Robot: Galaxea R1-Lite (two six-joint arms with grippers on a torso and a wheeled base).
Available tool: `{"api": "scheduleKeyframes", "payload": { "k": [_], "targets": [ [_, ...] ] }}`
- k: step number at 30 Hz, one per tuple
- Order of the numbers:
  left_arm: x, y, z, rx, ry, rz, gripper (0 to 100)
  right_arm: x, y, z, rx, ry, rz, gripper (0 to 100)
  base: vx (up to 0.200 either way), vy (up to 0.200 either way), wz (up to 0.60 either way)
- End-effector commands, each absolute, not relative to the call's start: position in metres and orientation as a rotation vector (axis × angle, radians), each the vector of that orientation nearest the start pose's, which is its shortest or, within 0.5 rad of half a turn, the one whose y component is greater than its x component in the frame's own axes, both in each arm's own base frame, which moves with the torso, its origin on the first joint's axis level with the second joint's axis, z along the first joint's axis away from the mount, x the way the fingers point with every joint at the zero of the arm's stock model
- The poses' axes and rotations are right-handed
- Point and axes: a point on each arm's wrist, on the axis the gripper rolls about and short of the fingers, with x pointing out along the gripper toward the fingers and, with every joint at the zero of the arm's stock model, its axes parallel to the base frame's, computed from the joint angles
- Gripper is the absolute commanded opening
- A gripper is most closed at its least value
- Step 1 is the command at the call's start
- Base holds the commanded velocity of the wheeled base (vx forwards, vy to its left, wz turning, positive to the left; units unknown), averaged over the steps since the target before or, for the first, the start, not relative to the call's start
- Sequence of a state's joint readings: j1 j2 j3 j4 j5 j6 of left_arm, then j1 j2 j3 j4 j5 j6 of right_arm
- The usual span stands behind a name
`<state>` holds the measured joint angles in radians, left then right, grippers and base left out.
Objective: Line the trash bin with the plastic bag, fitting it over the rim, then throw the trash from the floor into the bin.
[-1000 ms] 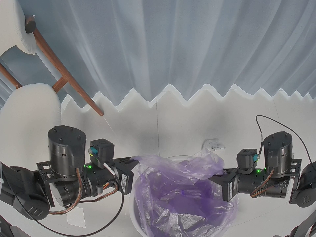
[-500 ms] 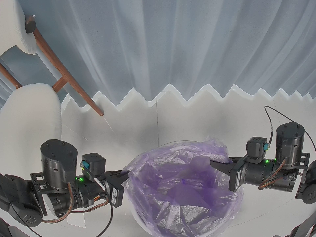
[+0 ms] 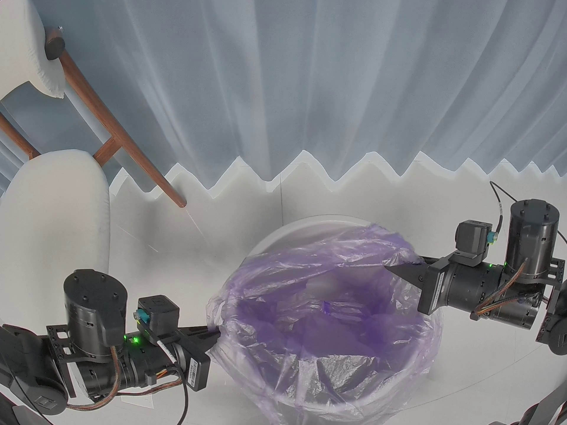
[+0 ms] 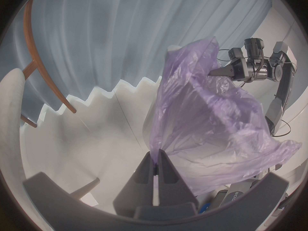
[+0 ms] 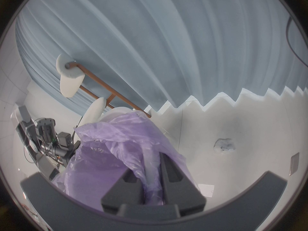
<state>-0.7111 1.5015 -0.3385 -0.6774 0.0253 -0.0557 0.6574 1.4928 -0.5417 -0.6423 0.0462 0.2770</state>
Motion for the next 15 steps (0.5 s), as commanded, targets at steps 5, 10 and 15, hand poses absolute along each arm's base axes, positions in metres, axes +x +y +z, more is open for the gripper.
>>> {"api": "scheduleKeyframes", "payload": {
  "k": [5, 10, 15],
  "targets": [
    [0.158, -0.134, 0.120, 0.127, 0.484, -0.657, 0, 0.185, 0.145, 0.179, 0.284, 0.395, 0.641, 0, 0.000, 0.000, 0.00],
    [0.167, -0.136, 0.128, 0.109, 0.453, -0.638, 0, 0.177, 0.141, 0.173, 0.277, 0.429, 0.679, 0, 0.000, 0.000, 0.00],
    [0.175, -0.133, 0.130, 0.098, 0.445, -0.604, 0, 0.174, 0.143, 0.170, 0.265, 0.438, 0.695, 0, 0.000, 0.000, 0.00]
  ]
}}
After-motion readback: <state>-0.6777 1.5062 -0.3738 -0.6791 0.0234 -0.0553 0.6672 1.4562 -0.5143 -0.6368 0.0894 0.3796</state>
